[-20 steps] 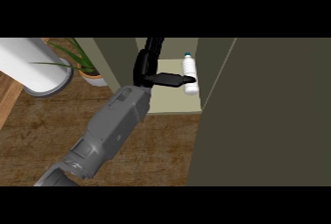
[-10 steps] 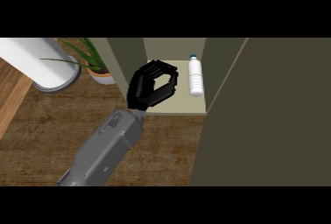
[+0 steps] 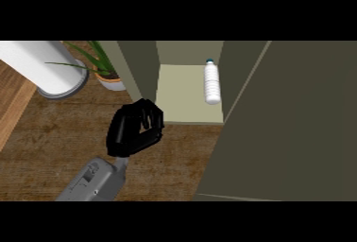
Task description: Pick up the bottled water, place it into the cabinet and close the cabinet
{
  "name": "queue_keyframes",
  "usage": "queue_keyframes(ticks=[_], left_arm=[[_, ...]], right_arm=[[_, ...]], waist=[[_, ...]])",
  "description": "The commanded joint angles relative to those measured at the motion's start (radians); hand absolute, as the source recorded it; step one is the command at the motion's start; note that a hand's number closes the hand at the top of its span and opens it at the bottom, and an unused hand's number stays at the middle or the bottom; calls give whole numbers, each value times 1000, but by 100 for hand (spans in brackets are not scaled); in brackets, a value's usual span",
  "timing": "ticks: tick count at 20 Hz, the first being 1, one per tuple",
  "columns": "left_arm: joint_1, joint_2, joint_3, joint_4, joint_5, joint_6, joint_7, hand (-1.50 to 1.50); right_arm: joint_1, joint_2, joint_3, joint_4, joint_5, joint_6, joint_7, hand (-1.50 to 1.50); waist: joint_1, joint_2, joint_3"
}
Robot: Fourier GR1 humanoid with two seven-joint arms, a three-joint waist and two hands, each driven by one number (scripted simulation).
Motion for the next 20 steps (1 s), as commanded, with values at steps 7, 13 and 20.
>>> queue_keyframes(ticks=[7,13,20], left_arm=[[316,170,48,-339,2,-29,9,150],[436,221,94,-450,20,-50,-2,150],[485,243,125,-440,26,-107,-32,150]], right_arm=[[-190,171,246,-34,114,-38,252,150],[-340,328,335,58,133,-37,378,150],[-635,446,344,302,230,-103,374,150]], waist=[[-7,5,-2],[-6,6,-2],[6,8,-3]])
